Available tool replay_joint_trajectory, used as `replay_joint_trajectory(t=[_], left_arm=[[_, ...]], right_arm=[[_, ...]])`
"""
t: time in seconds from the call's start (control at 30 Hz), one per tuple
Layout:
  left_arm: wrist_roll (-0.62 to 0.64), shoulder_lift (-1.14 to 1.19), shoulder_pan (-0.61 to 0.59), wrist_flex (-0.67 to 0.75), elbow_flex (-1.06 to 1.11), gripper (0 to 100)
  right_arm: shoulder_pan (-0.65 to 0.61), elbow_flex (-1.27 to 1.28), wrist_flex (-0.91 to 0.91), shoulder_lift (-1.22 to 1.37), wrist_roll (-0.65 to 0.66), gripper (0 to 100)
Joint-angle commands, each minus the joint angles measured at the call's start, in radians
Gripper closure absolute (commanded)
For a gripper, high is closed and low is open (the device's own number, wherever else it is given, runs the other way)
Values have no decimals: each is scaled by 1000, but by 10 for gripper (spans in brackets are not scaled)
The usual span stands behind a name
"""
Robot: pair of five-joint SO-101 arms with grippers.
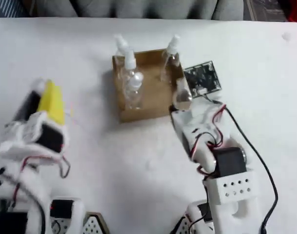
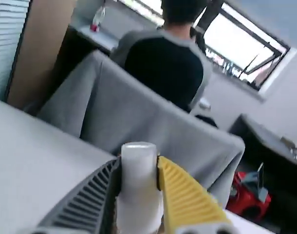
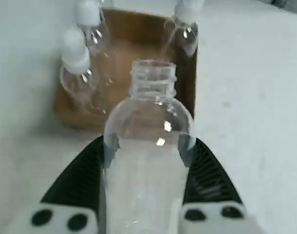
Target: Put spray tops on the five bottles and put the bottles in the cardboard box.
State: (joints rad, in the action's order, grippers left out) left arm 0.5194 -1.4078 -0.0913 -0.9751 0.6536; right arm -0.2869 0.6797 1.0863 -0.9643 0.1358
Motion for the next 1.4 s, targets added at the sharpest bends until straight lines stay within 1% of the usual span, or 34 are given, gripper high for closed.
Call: replay_joint_trajectory(t=[0.0, 0.1, 0.2, 0.33, 0.43, 0.47, 0.53, 0.63, 0.73, 0.8, 0.87, 0.97, 1.07, 1.13, 1.27, 1.37], left_arm=[[-9, -1, -30, 74, -178, 977], [-14, -1, -30, 149, -213, 977], [-14, 1, -41, 250, -212, 977], [-15, 45, -45, 397, -192, 977], [-17, 120, -45, 470, -196, 977], [-21, 143, -44, 493, -196, 977], [-69, 173, -38, 548, -195, 978], [-103, 208, -28, 626, -184, 978], [-109, 257, 39, 684, -186, 978], [-109, 275, 77, 694, -186, 978], [-109, 275, 116, 667, -186, 978], [-109, 272, 166, 597, -186, 978], [-109, 223, 176, 526, -175, 978], [-109, 159, 177, 494, -129, 978], [-109, 10, 177, 534, 26, 978], [-109, -28, 188, 569, 100, 978]], right_arm=[[-88, -3, -119, -19, -121, 981], [-145, 11, -127, -19, -195, 981], [-205, 60, -168, -42, -216, 981], [-262, 213, -300, -156, -215, 981], [-292, 333, -397, -259, -192, 981], [-303, 361, -410, -286, -167, 981], [-328, 407, -426, -326, -133, 981], [-377, 451, -429, -366, -130, 981], [-456, 500, -486, -410, -124, 981], [-510, 545, -524, -461, -123, 981], [-536, 589, -544, -521, -123, 981], [-536, 646, -545, -615, -123, 981], [-536, 703, -544, -704, -123, 981], [-538, 736, -544, -756, -123, 981], [-538, 790, -539, -828, -123, 981], [-544, 818, -542, -837, -121, 981]])
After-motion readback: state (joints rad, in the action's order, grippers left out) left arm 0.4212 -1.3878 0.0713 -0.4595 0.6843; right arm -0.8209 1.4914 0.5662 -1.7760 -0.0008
